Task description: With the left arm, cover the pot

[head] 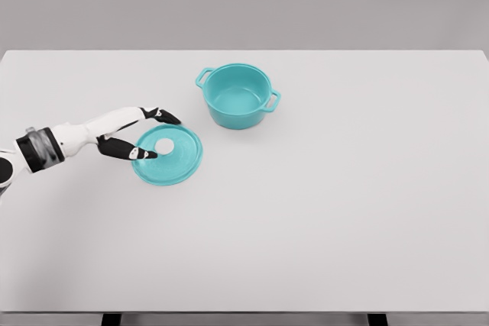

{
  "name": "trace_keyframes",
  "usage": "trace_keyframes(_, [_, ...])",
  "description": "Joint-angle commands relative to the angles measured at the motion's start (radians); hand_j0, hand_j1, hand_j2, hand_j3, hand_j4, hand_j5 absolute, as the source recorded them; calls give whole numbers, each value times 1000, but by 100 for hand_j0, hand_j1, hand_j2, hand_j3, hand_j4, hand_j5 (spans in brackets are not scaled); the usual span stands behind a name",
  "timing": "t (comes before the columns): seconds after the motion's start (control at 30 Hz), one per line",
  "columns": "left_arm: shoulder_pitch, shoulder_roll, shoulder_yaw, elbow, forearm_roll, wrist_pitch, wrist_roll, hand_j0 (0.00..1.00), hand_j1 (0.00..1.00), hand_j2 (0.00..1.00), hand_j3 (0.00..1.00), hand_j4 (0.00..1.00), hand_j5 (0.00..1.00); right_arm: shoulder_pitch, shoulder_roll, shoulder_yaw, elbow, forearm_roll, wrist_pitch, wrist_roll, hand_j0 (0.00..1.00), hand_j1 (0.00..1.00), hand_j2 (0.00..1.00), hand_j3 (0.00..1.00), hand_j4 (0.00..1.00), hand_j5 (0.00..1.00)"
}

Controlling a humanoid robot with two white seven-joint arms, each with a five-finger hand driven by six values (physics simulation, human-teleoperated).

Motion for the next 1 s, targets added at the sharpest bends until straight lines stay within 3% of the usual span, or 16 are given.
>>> trace_keyframes(0.0, [-2,-7,-1,6,6,1,0,77,77,77,77,77,77,-2,0,0,0,1,-1,0,100,100,100,100,100,100])
trace_keyframes(0.97, [-6,-28,-29,47,-8,1,2,75,75,75,75,75,75,0,0,0,0,1,-1,0,100,100,100,100,100,100])
